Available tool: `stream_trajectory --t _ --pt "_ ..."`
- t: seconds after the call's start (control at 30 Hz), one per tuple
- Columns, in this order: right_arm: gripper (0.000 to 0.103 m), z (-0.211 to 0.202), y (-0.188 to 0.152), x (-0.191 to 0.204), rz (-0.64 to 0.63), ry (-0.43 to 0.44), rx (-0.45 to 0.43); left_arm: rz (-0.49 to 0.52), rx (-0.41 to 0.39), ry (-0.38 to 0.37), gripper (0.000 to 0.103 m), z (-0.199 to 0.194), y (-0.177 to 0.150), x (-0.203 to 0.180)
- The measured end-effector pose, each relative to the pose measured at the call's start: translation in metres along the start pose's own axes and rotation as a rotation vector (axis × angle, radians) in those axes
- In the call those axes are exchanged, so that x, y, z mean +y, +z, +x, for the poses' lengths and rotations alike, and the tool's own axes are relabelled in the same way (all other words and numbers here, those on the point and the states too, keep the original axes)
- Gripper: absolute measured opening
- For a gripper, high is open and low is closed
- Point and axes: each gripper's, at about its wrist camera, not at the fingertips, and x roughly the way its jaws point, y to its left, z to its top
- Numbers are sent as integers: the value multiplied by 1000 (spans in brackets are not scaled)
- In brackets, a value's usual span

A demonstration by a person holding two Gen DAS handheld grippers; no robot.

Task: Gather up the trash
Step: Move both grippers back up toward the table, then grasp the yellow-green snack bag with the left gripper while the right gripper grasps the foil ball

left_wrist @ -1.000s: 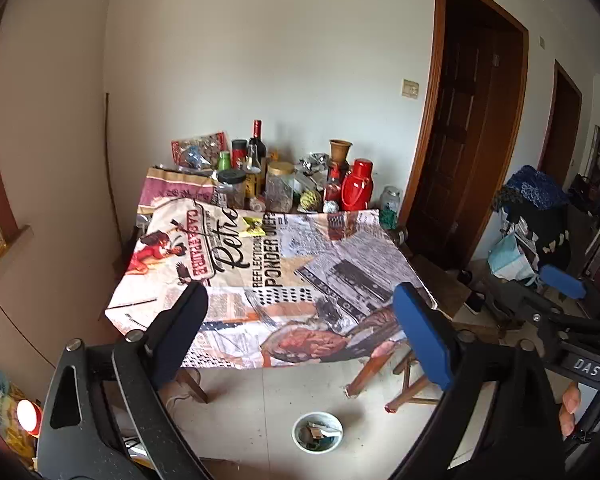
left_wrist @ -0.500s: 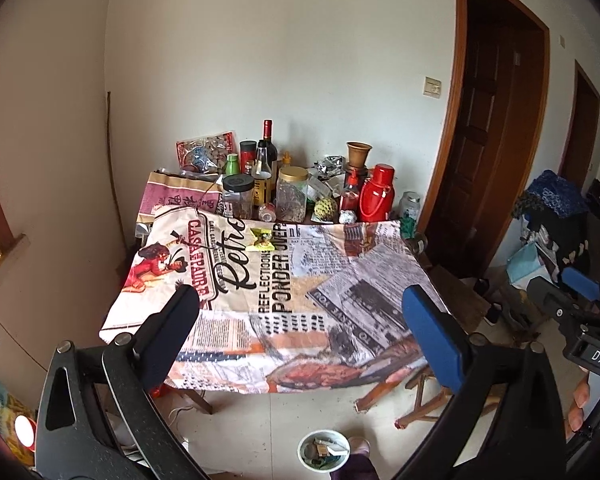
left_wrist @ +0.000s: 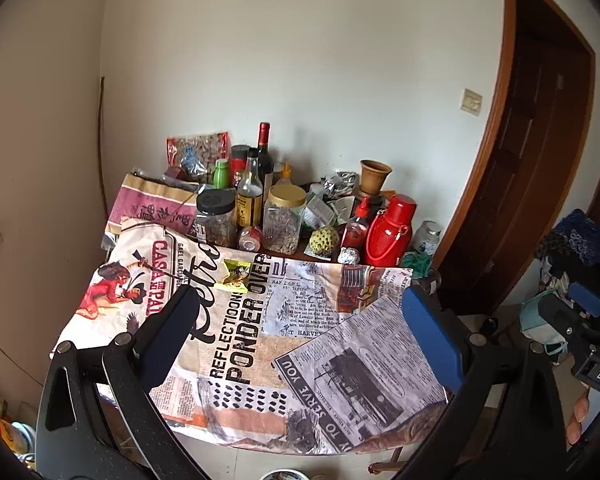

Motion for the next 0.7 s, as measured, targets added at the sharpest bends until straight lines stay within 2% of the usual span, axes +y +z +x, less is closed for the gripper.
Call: stream_trajectory --t 0.23,0.4,0.57,0.7 --pt "98 69 12 -8 28 23 108 -30 89 47 102 64 11 16" --pt "98 116 23 -5 97 27 168 -35 141 40 102 116 26 42" --pt "98 173 31 3 167 -68 232 0 210 33 102 189 46 78" --pt "98 233 34 5 199 -83 296 6 284 19 102 246 51 102"
